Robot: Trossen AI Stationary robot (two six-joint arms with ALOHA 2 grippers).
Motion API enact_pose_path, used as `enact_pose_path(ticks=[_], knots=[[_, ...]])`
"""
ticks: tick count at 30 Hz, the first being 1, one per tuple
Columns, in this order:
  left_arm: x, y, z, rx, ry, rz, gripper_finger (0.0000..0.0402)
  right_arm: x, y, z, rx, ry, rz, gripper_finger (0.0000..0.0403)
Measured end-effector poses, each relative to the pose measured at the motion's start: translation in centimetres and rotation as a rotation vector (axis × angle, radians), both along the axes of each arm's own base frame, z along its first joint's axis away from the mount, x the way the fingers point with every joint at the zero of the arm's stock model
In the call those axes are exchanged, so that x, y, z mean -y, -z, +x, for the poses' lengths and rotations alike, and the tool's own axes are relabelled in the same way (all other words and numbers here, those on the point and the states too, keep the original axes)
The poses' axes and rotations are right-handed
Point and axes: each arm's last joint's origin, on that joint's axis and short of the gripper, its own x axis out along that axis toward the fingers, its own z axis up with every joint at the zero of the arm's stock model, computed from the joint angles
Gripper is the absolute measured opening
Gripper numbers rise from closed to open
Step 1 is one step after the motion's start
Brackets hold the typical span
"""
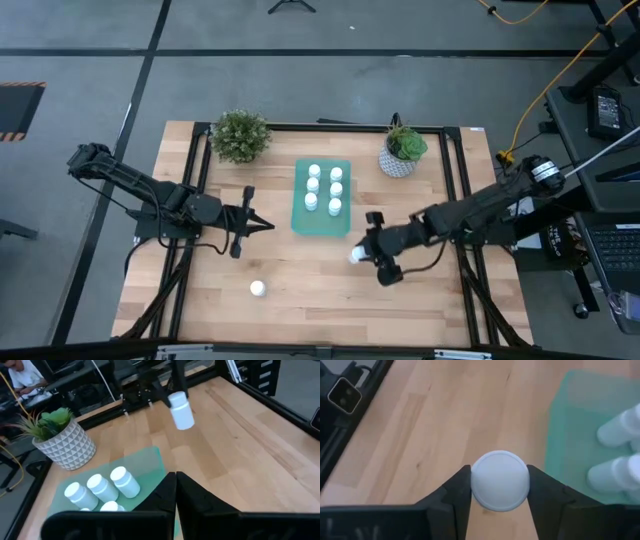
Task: Pick and place pill bottles into a basket
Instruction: Put the white pill bottle into the green bin
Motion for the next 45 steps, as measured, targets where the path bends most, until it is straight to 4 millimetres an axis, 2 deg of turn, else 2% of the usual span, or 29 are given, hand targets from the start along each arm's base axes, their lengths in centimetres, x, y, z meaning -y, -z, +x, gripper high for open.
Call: enact_pose_path(ticks=[8, 22, 27, 34, 40, 45], knots=[[0.0, 0.0, 0.0, 0.0, 0.002, 0.006, 0.0006, 2.0, -0.8, 1.4, 0.11, -0.029, -0.033, 0.0151], [0.0, 0.0, 0.0, 0.0, 0.002, 0.004, 0.0006, 7.1, -0.8, 3.3, 0.174, 0.105, -0.091, 0.0151], [0.0, 0.0, 0.0, -0.002, -0.01, -0.017, 0.0006, 7.3, 0.0, 4.1, 0.119, 0.101, -0.111, 0.0151], [0.0, 0.2, 0.0, -0.014, -0.026, -0.028, 0.0006, 7.3, 0.0, 6.1, -0.059, 0.134, -0.216, 0.0151], [0.1, 1.4, -0.6, -0.17, 0.074, -0.063, 0.0006, 7.2, 0.3, 6.7, -0.072, 0.125, -0.214, 0.0151], [0.3, 1.4, -0.6, -0.182, 0.094, -0.124, 0.0006, 7.2, 0.6, 6.8, -0.084, 0.148, -0.197, 0.0151]])
